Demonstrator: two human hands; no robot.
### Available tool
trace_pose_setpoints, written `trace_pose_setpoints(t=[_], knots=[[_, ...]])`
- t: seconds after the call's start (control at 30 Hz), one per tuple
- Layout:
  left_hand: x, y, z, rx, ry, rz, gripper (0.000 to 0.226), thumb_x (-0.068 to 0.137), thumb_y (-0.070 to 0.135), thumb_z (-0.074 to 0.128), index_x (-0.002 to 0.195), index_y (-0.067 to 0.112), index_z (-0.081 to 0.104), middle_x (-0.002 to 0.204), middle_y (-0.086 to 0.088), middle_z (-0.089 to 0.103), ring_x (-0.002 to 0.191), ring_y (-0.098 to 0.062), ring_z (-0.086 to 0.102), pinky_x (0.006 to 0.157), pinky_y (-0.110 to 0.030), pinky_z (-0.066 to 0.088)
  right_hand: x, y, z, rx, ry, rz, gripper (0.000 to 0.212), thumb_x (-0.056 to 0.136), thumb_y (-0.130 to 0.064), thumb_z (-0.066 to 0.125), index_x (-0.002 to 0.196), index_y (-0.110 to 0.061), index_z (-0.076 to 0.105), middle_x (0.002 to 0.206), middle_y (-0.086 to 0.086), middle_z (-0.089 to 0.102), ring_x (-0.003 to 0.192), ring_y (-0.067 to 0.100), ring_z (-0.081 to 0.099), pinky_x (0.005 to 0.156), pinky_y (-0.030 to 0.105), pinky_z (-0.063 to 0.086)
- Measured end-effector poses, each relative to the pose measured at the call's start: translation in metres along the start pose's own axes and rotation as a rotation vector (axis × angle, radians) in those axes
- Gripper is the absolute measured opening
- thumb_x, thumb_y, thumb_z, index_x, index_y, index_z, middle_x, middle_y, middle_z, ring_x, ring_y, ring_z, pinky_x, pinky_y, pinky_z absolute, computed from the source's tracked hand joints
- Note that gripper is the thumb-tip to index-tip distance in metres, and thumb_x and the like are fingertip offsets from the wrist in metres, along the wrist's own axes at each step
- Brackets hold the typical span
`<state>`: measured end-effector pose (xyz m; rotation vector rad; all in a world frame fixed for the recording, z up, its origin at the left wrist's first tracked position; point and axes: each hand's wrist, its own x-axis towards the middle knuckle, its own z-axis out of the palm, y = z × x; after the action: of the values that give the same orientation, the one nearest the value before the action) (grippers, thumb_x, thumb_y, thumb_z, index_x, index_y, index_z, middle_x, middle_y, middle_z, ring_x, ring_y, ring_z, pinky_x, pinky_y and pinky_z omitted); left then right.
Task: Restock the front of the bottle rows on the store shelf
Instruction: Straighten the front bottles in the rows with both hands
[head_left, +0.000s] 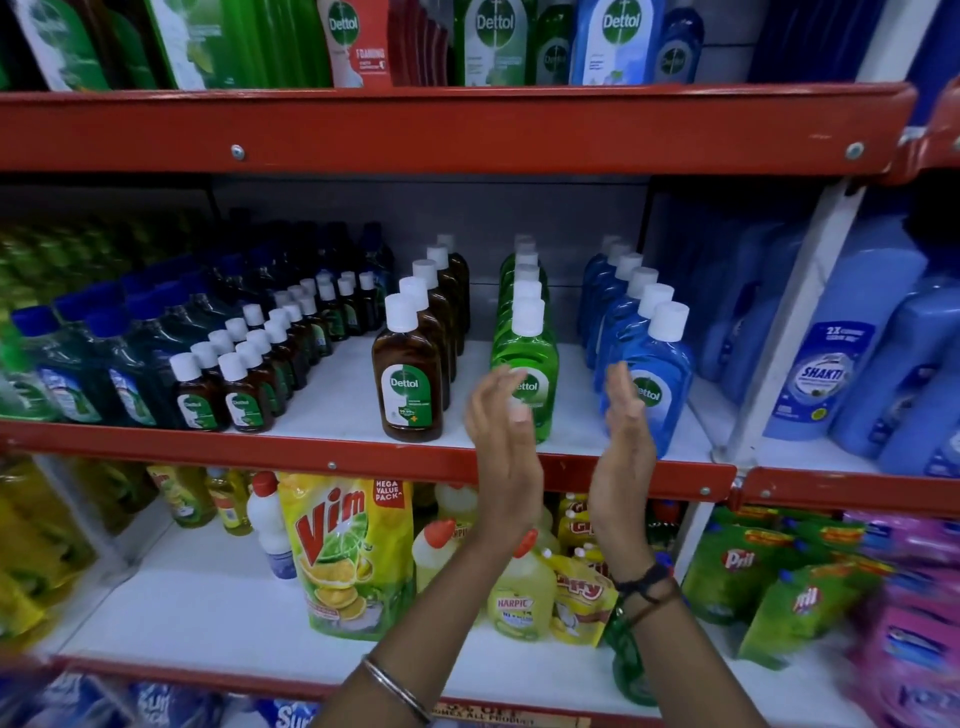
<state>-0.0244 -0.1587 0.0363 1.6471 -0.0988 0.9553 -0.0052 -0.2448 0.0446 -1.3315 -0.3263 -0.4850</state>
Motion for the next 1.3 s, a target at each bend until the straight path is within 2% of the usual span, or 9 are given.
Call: trace_pose_setpoints(t=[0.17, 0.27, 0.37, 0.4, 0.57, 0.7, 0.8, 0.9, 1.3], knots=[[-0.002, 0.005, 0.052, -0.158, -0.33, -0.156, 0.051, 0.091, 0.07, 0.019, 0.132, 0.048, 0.039, 0.137, 0.026, 0.04, 0.134, 0.009, 0.035, 0.118, -0.031, 0.03, 0.006, 0.0, -0.037, 0.007, 0.198, -0.073, 0.062, 0.093, -0.054, 0.024, 0.146, -0.024, 0.03, 0.153, -0.008, 0.031, 0.132, -0.011, 0.035, 0.1, 0.007, 0.036], [0.016, 0.002, 0.077, -0.178, -0.32, -0.286, 0.098, 0.072, 0.097, 0.017, 0.146, 0.036, 0.037, 0.15, 0.013, 0.039, 0.141, -0.002, 0.034, 0.121, -0.043, 0.029, 0.017, 0.0, -0.051, -0.051, 0.165, 0.013, 0.063, 0.092, -0.055, 0.022, 0.149, -0.028, 0.022, 0.156, -0.009, 0.024, 0.125, -0.022, 0.03, 0.093, -0.002, 0.033], [0.03, -0.003, 0.092, -0.217, -0.286, -0.402, 0.12, 0.058, 0.105, 0.022, 0.147, 0.027, 0.041, 0.151, 0.0, 0.043, 0.139, -0.014, 0.042, 0.118, -0.048, 0.034, 0.024, 0.005, -0.057, -0.089, 0.094, 0.099, 0.069, 0.089, -0.064, 0.024, 0.148, -0.029, 0.026, 0.155, -0.006, 0.031, 0.133, -0.004, 0.035, 0.109, 0.017, 0.036], [0.032, -0.006, 0.096, -0.217, -0.287, -0.418, 0.121, 0.057, 0.106, 0.023, 0.146, 0.026, 0.043, 0.15, -0.002, 0.046, 0.137, -0.016, 0.045, 0.117, -0.049, 0.036, 0.026, 0.007, -0.059, -0.087, 0.081, 0.118, 0.072, 0.087, -0.069, 0.025, 0.146, -0.029, 0.031, 0.153, -0.004, 0.037, 0.134, 0.002, 0.039, 0.11, 0.025, 0.038], [0.031, -0.01, 0.098, -0.201, -0.251, -0.391, 0.116, 0.062, 0.103, 0.024, 0.143, 0.023, 0.048, 0.146, -0.005, 0.05, 0.134, -0.018, 0.049, 0.114, -0.049, 0.04, 0.031, 0.005, -0.068, -0.026, 0.037, 0.165, 0.066, 0.088, -0.062, 0.026, 0.142, -0.027, 0.041, 0.14, -0.006, 0.053, 0.124, 0.003, 0.053, 0.102, 0.021, 0.046], [0.027, -0.01, 0.092, -0.22, -0.259, -0.358, 0.089, 0.063, 0.103, 0.022, 0.128, 0.05, 0.052, 0.148, -0.003, 0.046, 0.137, -0.018, 0.044, 0.117, -0.053, 0.035, 0.041, 0.005, -0.073, -0.009, 0.026, 0.219, 0.074, 0.084, -0.069, 0.027, 0.141, -0.026, 0.042, 0.144, -0.003, 0.05, 0.128, 0.007, 0.049, 0.107, 0.028, 0.042], [0.022, -0.01, 0.09, -0.244, -0.261, -0.354, 0.075, 0.062, 0.103, 0.022, 0.117, 0.059, 0.049, 0.148, -0.002, 0.044, 0.138, -0.018, 0.043, 0.117, -0.054, 0.033, 0.055, 0.005, -0.08, 0.023, -0.007, 0.281, 0.072, 0.087, -0.066, 0.022, 0.141, -0.022, 0.042, 0.138, -0.007, 0.051, 0.111, -0.006, 0.054, 0.082, 0.008, 0.047], [0.019, -0.005, 0.09, -0.256, -0.251, -0.351, 0.075, 0.061, 0.104, 0.023, 0.116, 0.059, 0.048, 0.148, -0.002, 0.044, 0.138, -0.017, 0.043, 0.117, -0.053, 0.034, 0.064, 0.007, -0.085, 0.058, -0.046, 0.307, 0.061, 0.097, -0.052, 0.018, 0.14, -0.017, 0.042, 0.126, -0.006, 0.052, 0.096, -0.01, 0.054, 0.065, 0.002, 0.046], [0.012, 0.003, 0.085, -0.243, -0.271, -0.334, 0.077, 0.06, 0.104, 0.023, 0.118, 0.058, 0.046, 0.15, -0.001, 0.041, 0.139, -0.014, 0.041, 0.115, -0.05, 0.039, 0.067, 0.0, -0.086, 0.073, -0.022, 0.34, 0.063, 0.096, -0.055, 0.016, 0.138, -0.017, 0.045, 0.144, 0.008, 0.049, 0.11, 0.006, 0.052, 0.066, 0.002, 0.046]])
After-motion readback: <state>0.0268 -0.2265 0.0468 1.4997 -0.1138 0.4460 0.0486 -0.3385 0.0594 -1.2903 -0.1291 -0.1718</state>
